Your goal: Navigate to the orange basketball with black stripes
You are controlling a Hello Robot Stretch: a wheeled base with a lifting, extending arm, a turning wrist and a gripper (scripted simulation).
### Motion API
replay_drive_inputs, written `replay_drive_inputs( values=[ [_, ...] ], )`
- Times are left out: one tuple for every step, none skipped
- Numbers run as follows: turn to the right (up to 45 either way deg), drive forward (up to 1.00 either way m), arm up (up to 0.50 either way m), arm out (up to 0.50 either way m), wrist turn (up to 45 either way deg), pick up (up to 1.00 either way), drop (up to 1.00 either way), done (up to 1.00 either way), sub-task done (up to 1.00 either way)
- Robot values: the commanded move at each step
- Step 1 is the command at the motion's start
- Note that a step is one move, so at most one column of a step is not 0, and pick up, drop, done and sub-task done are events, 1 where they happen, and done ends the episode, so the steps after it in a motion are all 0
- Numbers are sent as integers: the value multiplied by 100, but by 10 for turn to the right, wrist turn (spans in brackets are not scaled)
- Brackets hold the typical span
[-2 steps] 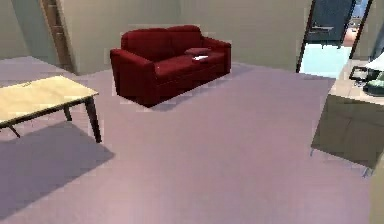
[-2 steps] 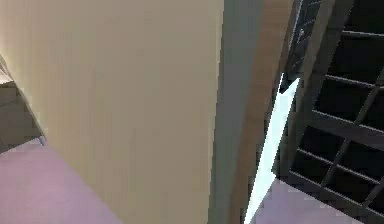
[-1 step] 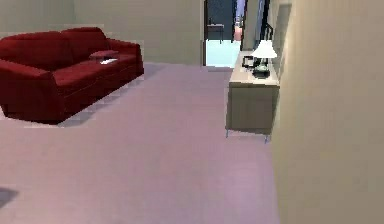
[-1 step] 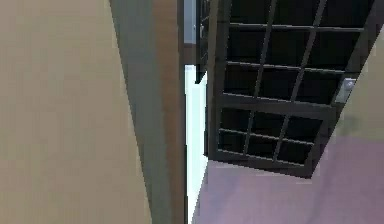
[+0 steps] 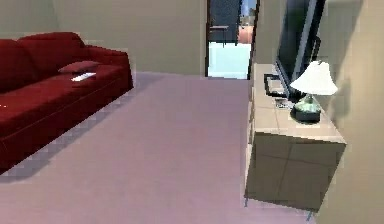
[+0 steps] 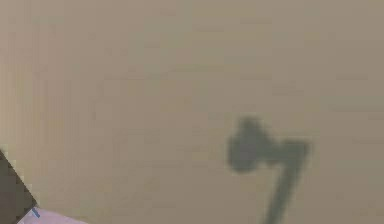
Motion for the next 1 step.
replay_drive_inputs(
  values=[
    [30,0,0,0,0,0,0,0,0]
  ],
)
